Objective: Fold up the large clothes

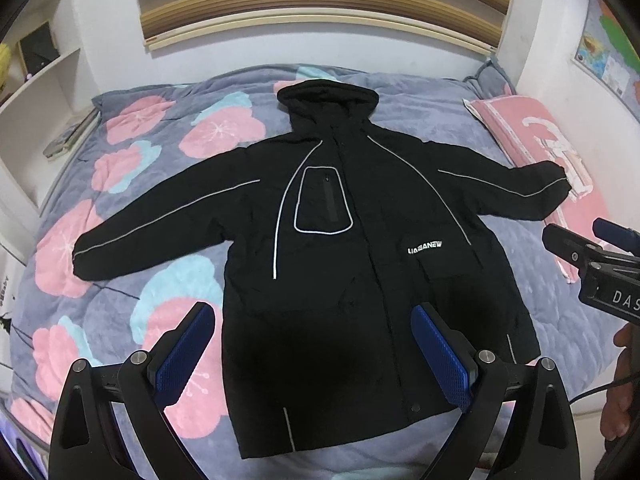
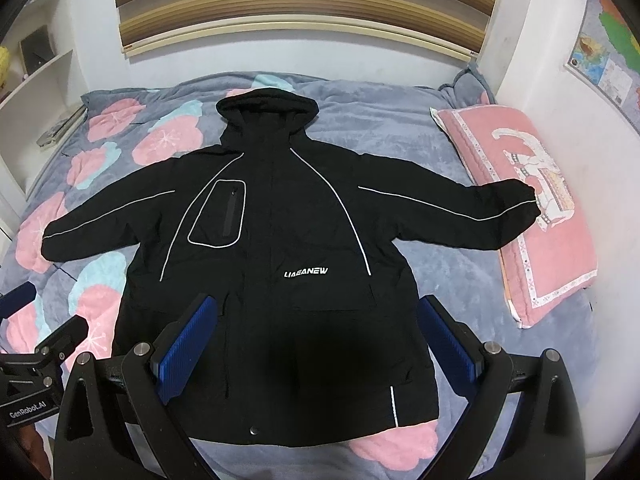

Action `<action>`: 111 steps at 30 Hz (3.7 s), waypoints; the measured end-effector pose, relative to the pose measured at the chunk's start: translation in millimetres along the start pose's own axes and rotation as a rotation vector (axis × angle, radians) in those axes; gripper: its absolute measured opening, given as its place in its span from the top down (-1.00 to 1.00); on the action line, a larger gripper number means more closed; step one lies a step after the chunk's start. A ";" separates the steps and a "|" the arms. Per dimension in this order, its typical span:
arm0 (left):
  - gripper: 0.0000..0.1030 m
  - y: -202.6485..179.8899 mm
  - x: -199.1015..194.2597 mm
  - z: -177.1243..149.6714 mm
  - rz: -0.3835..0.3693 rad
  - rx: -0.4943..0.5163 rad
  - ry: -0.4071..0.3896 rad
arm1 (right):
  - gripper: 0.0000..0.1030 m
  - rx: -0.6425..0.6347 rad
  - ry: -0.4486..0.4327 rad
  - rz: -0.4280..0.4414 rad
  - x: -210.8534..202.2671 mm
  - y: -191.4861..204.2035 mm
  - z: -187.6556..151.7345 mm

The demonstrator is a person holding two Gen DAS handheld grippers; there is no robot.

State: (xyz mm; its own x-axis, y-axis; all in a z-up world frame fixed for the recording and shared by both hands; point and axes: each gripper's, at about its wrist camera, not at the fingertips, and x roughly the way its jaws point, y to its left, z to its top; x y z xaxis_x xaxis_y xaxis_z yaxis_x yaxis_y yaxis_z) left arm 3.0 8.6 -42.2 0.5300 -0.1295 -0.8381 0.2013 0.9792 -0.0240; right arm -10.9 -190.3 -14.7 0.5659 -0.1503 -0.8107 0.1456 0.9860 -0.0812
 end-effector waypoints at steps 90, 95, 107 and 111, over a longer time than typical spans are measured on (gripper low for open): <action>-0.91 -28.9 259.3 170.5 -0.248 0.122 0.072 | 0.56 0.078 -0.023 0.395 274.8 -98.3 197.1; -0.91 24.9 256.6 152.0 -0.203 0.019 0.066 | 0.56 -0.046 0.074 0.471 302.9 5.1 176.9; -0.91 75.9 291.4 144.4 -0.167 -0.084 0.092 | 0.19 -0.074 0.321 0.522 411.7 79.5 119.6; -0.91 68.2 302.2 156.2 -0.223 -0.062 0.087 | -0.04 -0.041 0.301 0.594 384.3 56.3 128.2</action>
State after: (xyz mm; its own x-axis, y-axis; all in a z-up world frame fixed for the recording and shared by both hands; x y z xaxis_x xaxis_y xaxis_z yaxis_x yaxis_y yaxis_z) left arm 305.6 11.9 -212.0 0.4044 -0.3321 -0.8522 0.2533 0.9360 -0.2446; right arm 318.8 -201.9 -256.5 0.2883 0.4403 -0.8503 -0.1552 0.8978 0.4122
